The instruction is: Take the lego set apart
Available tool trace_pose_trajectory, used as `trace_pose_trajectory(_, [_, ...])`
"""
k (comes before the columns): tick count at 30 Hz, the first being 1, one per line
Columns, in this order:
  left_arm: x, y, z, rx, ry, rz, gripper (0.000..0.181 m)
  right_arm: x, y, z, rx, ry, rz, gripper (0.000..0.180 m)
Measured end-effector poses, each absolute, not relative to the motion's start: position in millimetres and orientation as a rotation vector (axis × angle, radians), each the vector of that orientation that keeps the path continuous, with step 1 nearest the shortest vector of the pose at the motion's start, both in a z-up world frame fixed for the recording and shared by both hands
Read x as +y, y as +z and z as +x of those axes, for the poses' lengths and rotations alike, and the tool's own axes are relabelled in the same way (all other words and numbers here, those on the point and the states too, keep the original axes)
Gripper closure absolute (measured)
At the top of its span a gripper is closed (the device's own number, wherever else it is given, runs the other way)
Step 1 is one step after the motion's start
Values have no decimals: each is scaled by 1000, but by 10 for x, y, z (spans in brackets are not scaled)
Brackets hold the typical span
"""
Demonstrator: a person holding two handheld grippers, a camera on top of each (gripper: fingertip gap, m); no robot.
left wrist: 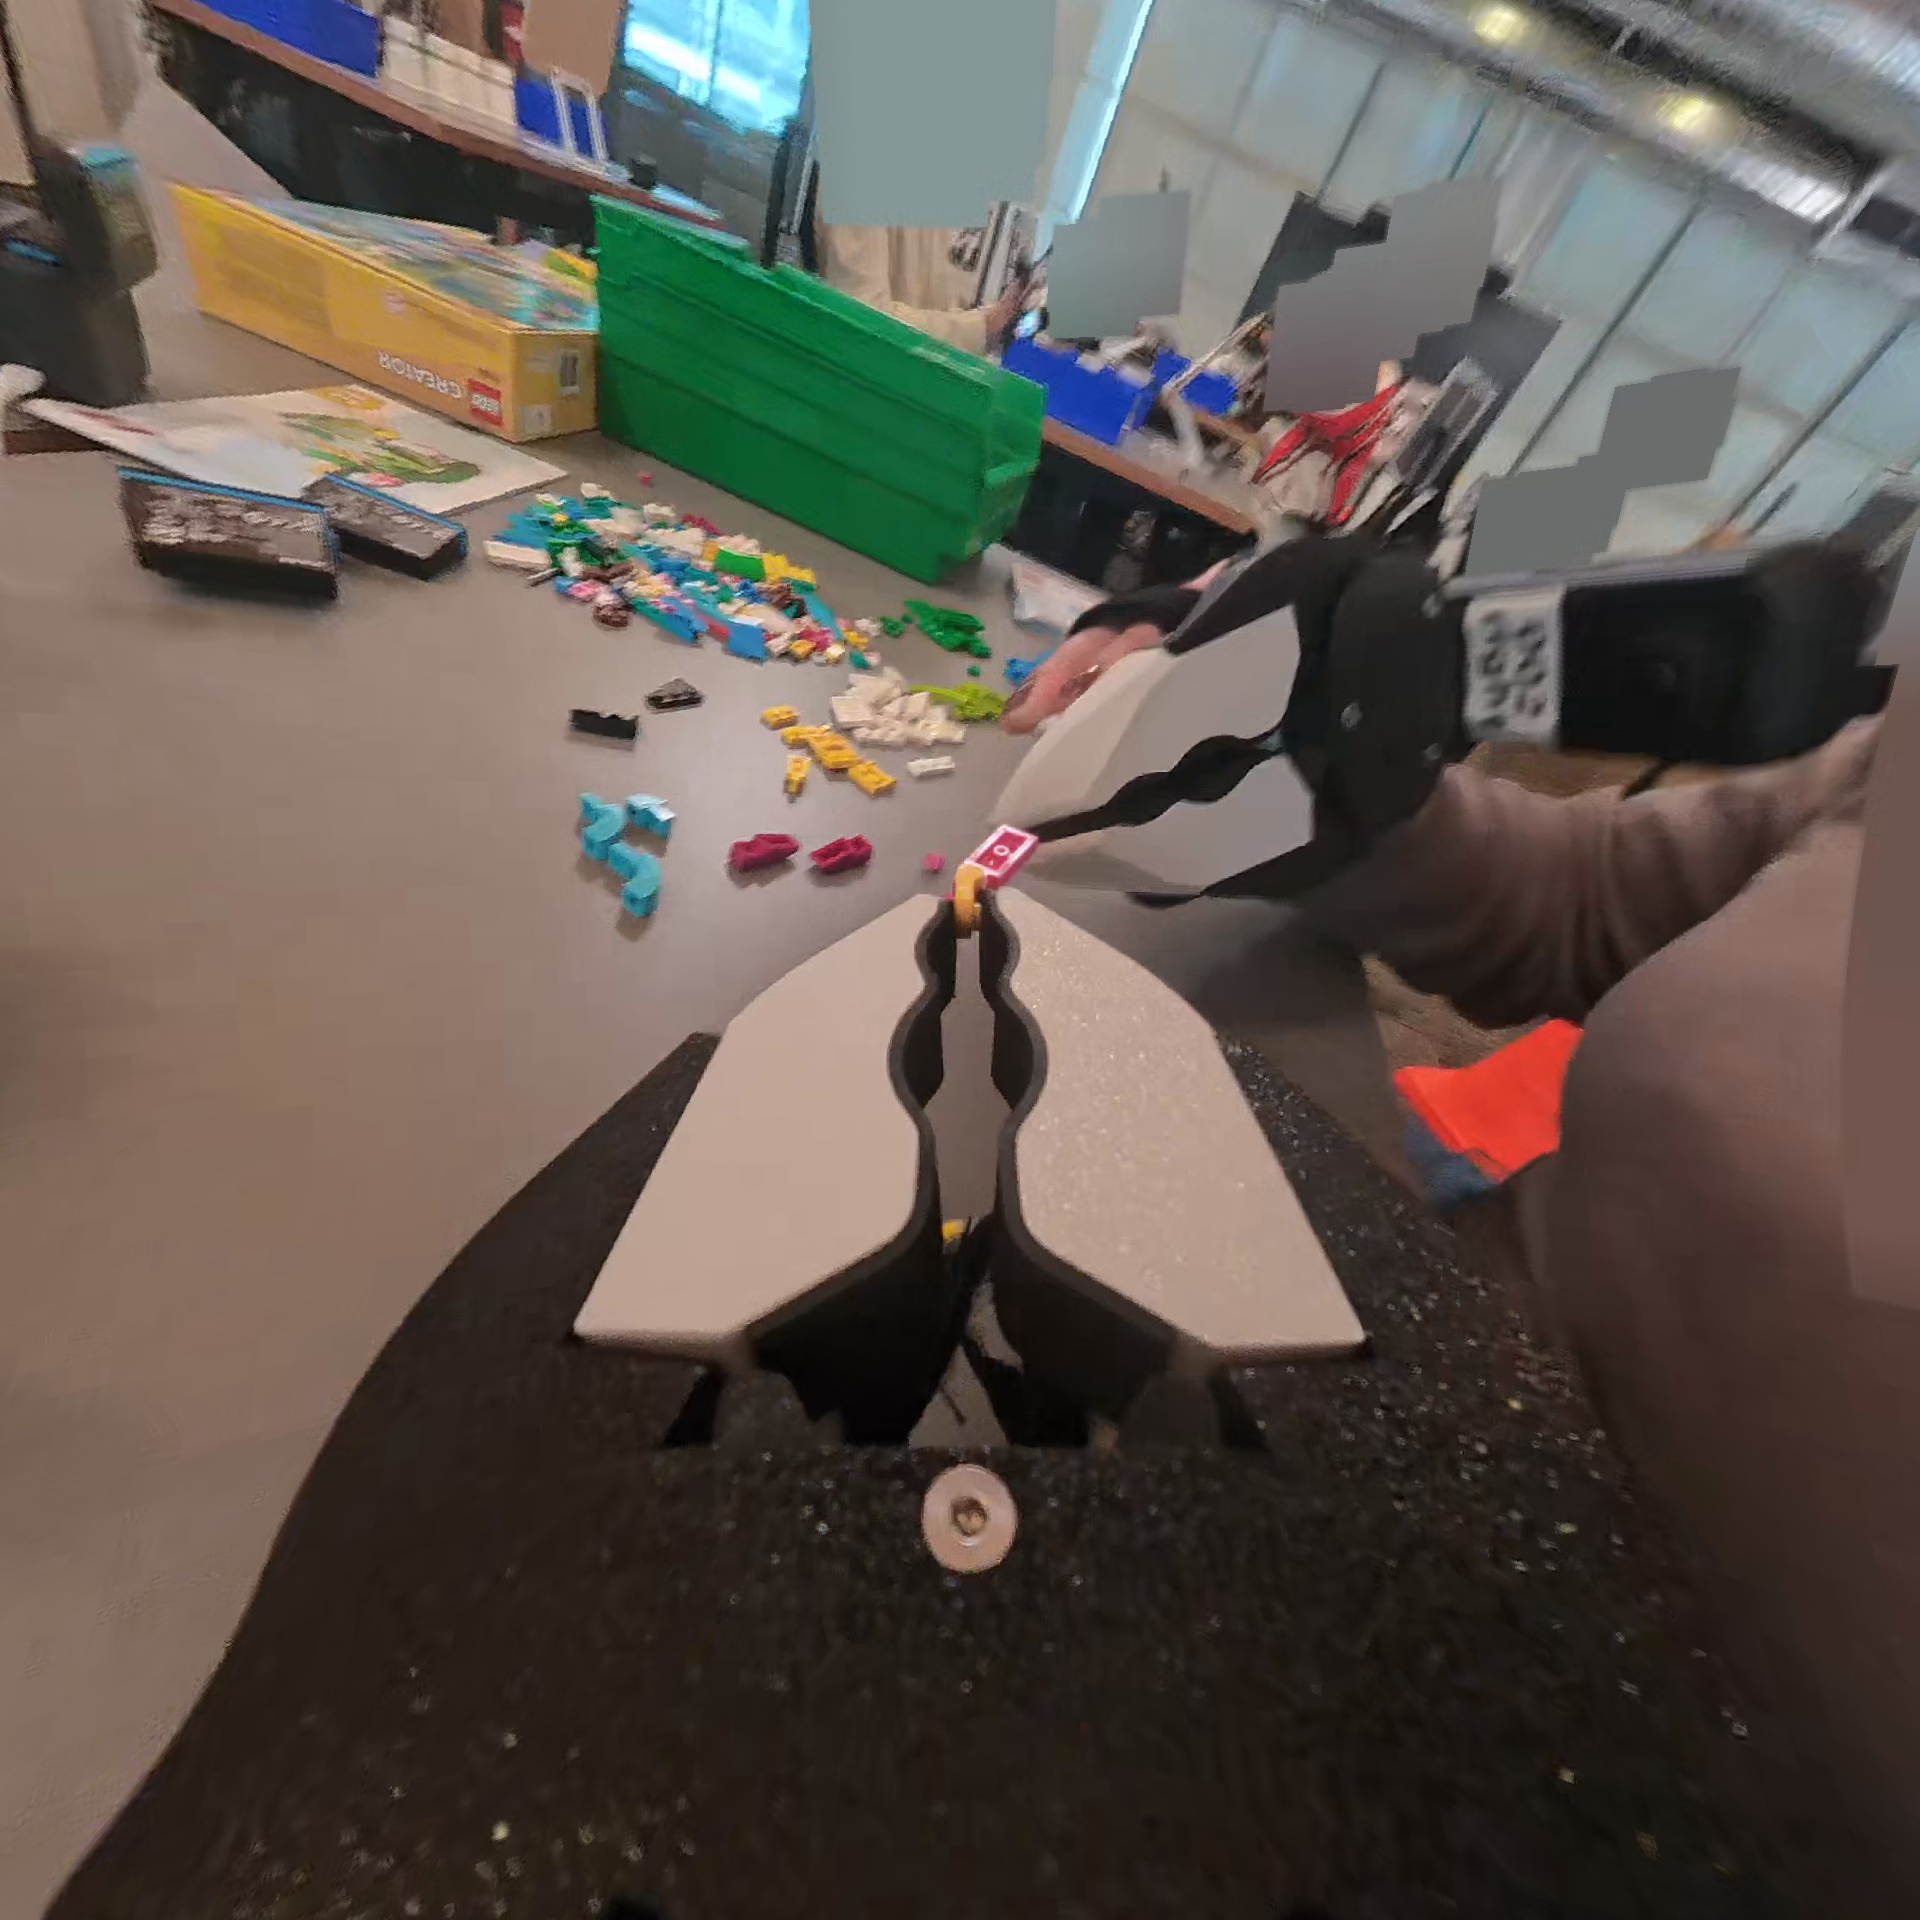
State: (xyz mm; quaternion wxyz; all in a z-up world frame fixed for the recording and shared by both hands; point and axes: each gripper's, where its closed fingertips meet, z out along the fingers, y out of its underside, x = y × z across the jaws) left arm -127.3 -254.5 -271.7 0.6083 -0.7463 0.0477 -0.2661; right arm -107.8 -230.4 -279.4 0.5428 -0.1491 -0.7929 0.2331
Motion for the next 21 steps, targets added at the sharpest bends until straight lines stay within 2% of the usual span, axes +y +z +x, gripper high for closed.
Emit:
trace_pose_trajectory(5, [-2487, -2796, -1183, 275, -369, -1784, 177, -2311, -2819, -1059, -1916, 1004, -704, 165])
trace_pose_trajectory(6, [-2474, -2804, -1172, 320, -305, -1788, 177, -2346, -2814, -1044, -1941, 1090, -749, 154])
trace_pose_trajectory(8, [-2457, -2830, -1143, 380, -240, -1810, 177, -2397, -2810, -1032, -1988, 1123, -762, 148])
trace_pose_trajectory(16, [-2405, -2830, -1126, 246, -382, -1854, 177, -2411, -2810, -1139, -1948, 564, -430, 177])
trace_pose_trajectory(21, [-2392, -2825, -1150, 125, -532, -1855, 177, -2379, -2785, -1154, -1878, 304, -282, 173])
